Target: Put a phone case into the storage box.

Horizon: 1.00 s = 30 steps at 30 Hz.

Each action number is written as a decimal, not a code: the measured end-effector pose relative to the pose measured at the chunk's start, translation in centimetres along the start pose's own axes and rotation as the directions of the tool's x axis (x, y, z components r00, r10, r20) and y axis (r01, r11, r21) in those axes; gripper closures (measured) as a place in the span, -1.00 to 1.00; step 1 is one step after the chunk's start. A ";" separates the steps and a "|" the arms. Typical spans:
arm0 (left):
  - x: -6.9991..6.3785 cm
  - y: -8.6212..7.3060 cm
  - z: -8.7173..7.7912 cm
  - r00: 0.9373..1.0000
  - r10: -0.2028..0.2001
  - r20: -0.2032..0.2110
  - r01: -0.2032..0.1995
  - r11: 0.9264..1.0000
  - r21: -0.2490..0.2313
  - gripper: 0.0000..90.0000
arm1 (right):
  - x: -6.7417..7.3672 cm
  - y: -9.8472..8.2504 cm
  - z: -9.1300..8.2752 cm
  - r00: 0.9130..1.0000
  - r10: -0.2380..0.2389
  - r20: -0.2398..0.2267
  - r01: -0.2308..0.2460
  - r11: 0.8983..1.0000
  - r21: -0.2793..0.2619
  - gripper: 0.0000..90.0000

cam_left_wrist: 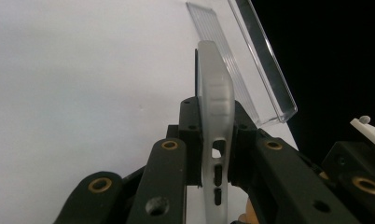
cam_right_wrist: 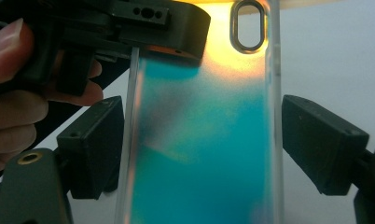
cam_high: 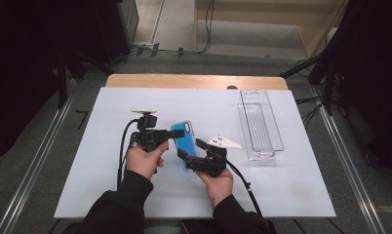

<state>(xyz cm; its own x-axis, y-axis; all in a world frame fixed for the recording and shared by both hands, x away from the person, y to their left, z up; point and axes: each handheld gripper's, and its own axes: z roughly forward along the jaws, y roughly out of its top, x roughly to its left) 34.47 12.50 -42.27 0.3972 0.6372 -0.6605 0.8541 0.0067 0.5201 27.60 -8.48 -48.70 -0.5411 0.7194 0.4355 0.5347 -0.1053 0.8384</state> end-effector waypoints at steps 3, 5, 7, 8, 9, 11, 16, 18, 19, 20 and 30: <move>0.2 0.0 -0.1 0.999 -0.030 0.026 0.030 1.000 -0.005 0.79 | 0.1 0.1 -0.1 0.999 -0.034 0.004 0.034 0.999 -0.005 -0.68; 0.3 0.0 -0.1 0.998 -0.044 0.040 0.045 0.999 -0.003 0.79 | 0.2 0.2 -0.2 0.998 -0.055 0.014 0.055 0.998 -0.006 -0.68; 0.3 0.0 -0.1 0.998 -0.045 0.042 0.045 0.999 -0.001 0.79 | 0.2 0.3 -0.2 0.997 -0.070 0.016 0.070 0.998 -0.005 -0.69; 0.3 0.0 -0.2 0.998 -0.047 0.044 0.047 0.999 0.000 0.79 | 0.2 0.4 -0.3 0.997 -0.076 0.013 0.076 0.997 0.001 -0.70; 0.3 0.0 -0.1 0.998 -0.046 0.049 0.046 0.999 0.002 0.79 | 0.2 0.5 -0.2 0.996 -0.086 0.008 0.086 0.996 0.008 -0.71; 0.2 -0.1 -0.1 0.998 -0.027 0.051 0.027 1.000 0.002 0.79 | 0.2 0.9 -0.1 0.995 -0.105 -0.003 0.105 0.994 0.039 -0.78; -0.5 0.0 -0.4 0.999 0.032 0.030 -0.032 0.999 -0.011 0.79 | 0.0 1.7 -0.1 0.993 -0.114 -0.038 0.117 0.990 0.078 -1.00; -0.6 0.0 -0.4 0.999 0.037 0.027 -0.037 0.999 -0.017 0.79 | -0.1 1.8 -0.1 0.994 -0.100 -0.049 0.105 0.990 0.099 -1.00; -0.6 0.0 -0.5 0.999 0.046 0.023 -0.046 0.999 -0.014 0.79 | -0.3 2.1 -0.2 0.993 -0.111 -0.051 0.116 0.986 0.117 -1.00; -0.7 0.0 -0.5 0.998 0.056 0.019 -0.056 0.998 -0.018 0.79 | -0.3 2.1 -0.2 0.993 -0.111 -0.051 0.116 0.986 0.117 -1.00; -1.7 -0.2 -0.6 0.977 0.210 -0.042 -0.211 0.977 -0.025 0.79 | -0.8 2.7 -1.2 0.986 -0.156 -0.059 0.166 0.957 0.238 -1.00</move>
<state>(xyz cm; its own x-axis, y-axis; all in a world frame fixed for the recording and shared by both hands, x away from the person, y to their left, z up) 33.38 11.88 -40.92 0.5531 0.6559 -0.5137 0.7427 -0.1088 0.6607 28.68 -10.17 -46.34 -0.6552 0.6856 0.3174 0.5764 0.1820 0.7966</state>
